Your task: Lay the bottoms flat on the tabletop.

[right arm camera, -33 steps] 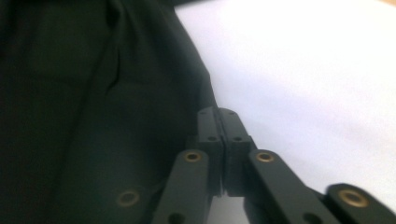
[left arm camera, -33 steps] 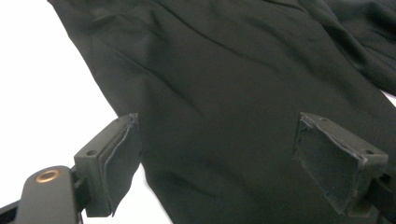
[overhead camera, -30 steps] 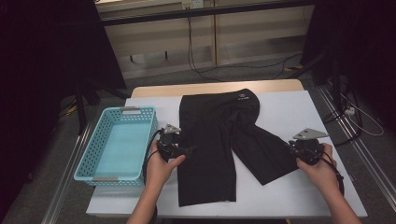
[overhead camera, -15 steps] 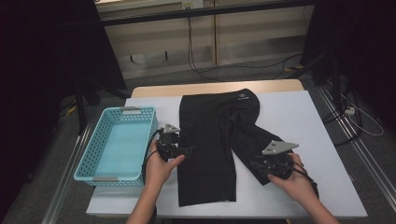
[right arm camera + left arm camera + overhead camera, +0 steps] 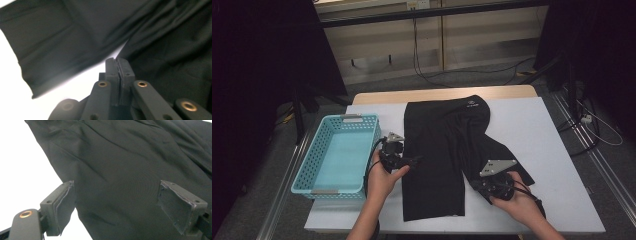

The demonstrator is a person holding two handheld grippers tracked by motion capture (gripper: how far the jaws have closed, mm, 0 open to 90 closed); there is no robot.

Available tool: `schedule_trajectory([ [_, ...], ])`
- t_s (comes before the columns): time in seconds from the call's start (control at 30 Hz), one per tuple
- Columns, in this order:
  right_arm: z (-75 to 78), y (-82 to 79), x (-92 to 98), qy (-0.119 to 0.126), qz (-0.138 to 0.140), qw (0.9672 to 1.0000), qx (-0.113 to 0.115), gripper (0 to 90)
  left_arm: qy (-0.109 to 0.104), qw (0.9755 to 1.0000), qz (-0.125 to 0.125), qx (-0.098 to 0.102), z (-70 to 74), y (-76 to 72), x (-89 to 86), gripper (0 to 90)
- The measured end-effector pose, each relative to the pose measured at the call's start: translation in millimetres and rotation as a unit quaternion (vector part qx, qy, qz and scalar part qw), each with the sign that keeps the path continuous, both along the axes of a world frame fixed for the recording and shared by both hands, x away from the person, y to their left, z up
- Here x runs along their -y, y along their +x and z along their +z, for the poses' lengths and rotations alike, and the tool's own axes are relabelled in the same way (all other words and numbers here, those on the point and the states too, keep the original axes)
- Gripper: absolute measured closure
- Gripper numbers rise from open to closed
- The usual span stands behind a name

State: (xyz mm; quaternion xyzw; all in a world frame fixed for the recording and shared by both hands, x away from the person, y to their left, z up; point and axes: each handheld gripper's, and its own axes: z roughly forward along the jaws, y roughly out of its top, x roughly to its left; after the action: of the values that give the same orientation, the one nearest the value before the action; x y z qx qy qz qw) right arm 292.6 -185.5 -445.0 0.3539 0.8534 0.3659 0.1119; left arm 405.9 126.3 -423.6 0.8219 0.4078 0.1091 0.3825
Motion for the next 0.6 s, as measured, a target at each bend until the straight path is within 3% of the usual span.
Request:
schedule_trajectory([
  [0.03, 1.4, 0.4, -0.6, -0.006, -0.007, 0.9999, 0.007, 71.6, -0.001, 1.0, 0.0, 0.0, 0.3, -0.2, -0.1, 16.2],
  [0.13, 7.1, 6.8, 10.1, 0.01, -0.032, 0.9993, 0.018, 66.5, -0.003, 1.0, 0.001, 0.002, 0.8, -1.0, -0.6, 16.2],
  [0.2, 11.7, 13.6, 26.2, 0.008, -0.067, 0.9971, 0.034, 61.7, -0.003, 1.0, 0.002, 0.003, 1.0, -1.0, -1.5, 16.2],
  [0.3, 13.8, 25.6, 59.0, -0.003, -0.137, 0.9889, 0.056, 60.1, -0.003, 1.0, 0.002, -0.002, 0.2, -0.8, -1.8, 16.2],
  [0.4, 6.6, 33.7, 83.2, -0.025, -0.19, 0.9798, 0.056, 60.1, -0.001, 1.0, 0.0, 0.0, 0.4, -0.4, -0.5, 16.2],
  [0.6, -2.5, 37.4, 99.2, -0.03, -0.213, 0.9758, 0.036, 59.9, -0.002, 1.0, 0.0, 0.0, 0.6, -0.1, 1.5, 16.2],
])
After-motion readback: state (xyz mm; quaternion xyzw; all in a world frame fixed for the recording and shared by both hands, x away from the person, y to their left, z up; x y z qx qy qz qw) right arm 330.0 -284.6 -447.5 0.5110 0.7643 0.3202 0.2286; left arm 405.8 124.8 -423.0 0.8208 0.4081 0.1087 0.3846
